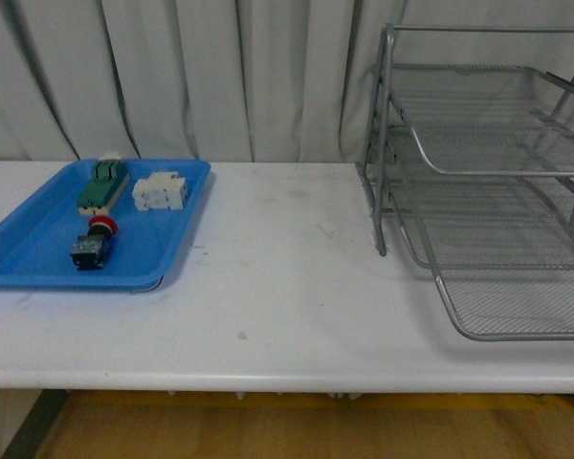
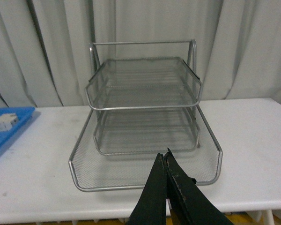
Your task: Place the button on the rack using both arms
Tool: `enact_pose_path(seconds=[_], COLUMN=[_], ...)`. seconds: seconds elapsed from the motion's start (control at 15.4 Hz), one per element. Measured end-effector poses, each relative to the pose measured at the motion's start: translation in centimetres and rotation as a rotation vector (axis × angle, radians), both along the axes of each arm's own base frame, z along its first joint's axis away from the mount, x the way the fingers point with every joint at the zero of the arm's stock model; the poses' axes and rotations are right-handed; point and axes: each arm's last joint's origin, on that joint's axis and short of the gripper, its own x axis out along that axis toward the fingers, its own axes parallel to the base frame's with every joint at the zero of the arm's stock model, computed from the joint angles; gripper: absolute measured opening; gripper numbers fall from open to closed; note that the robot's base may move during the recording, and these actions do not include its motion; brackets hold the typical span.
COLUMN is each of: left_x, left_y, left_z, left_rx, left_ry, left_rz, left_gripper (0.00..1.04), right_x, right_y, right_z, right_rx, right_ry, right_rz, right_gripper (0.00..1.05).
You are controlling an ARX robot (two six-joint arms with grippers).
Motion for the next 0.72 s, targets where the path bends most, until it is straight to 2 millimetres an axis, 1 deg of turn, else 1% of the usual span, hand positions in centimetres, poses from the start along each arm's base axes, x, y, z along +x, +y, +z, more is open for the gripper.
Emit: enact_pose_path(seconds=[0.33, 0.46, 0.59, 0.72], left_x=[0.00, 0.00, 0.00, 0.00], left_y=[0.00, 0.00, 0.00, 0.00], left_z=[0.01, 0.01, 0.01, 0.01], left_rx=[0.000, 0.000, 0.000, 0.000], left_ry=[-0.001, -0.001, -0.002, -0.001], left_rz=[0.000, 0.000, 0.000, 0.000], left_gripper=[0.98, 0.98, 0.98, 0.98], right_x=[0.02, 0.02, 0.02, 0.02], right_y=[0.00, 0.00, 0.00, 0.00], right_z=[-0.13, -0.14, -0.13, -0.13], right_rx=[-0.001, -0.002, -0.003, -0.003], right_ry=[0.014, 0.015, 0.014, 0.014], right_rz=[0.000, 0.000, 0.000, 0.000], right_gripper=[0.02, 0.07, 0.14, 0.30])
